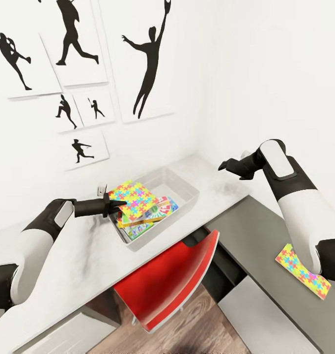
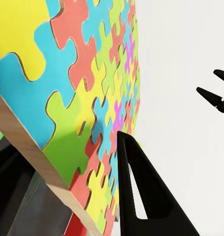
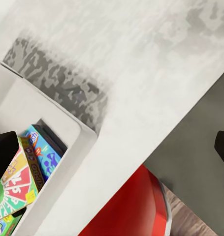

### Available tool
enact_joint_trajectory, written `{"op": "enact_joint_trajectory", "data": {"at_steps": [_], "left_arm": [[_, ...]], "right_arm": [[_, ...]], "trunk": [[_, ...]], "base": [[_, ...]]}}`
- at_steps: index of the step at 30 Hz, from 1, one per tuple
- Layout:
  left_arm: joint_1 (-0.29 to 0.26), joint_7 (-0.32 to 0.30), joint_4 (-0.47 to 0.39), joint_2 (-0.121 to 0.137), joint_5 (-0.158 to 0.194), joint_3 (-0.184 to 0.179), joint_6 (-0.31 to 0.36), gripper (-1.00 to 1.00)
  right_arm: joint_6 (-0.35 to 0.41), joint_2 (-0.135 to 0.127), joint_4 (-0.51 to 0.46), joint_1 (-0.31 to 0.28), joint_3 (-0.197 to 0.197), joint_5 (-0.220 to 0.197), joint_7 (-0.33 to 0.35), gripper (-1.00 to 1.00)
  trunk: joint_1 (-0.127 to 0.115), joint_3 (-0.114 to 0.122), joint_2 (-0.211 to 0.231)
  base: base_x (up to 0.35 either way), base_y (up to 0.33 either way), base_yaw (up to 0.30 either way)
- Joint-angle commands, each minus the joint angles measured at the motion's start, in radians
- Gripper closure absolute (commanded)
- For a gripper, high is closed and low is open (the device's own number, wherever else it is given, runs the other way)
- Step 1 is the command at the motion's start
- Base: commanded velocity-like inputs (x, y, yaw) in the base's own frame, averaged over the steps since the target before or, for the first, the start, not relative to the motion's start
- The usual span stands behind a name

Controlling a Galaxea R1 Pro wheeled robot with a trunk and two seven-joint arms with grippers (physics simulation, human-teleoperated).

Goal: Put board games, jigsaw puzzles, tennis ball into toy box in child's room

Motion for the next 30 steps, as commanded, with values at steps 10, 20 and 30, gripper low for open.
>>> {"op": "enact_joint_trajectory", "data": {"at_steps": [10, 20, 30], "left_arm": [[-0.001, -0.006, 0.0, 0.0, -0.004, 0.004, 0.003, 1.0], [-0.001, -0.003, -0.002, -0.001, -0.006, 0.004, 0.003, 1.0], [-0.001, -0.006, -0.04, 0.002, -0.007, 0.004, 0.004, 1.0]], "right_arm": [[0.0, -0.001, -0.001, 0.0, 0.005, -0.011, -0.01, -1.0], [0.0, -0.001, -0.001, 0.0, 0.006, -0.01, -0.01, -1.0], [0.0, -0.001, -0.001, 0.0, 0.004, -0.008, -0.01, -1.0]], "trunk": [[0.001, -0.018, -0.002], [0.001, -0.035, -0.002], [0.001, -0.039, -0.002]], "base": [[0.0, 0.0, 0.0], [0.062, 0.0, 0.0], [0.027, 0.0, 0.0]]}}
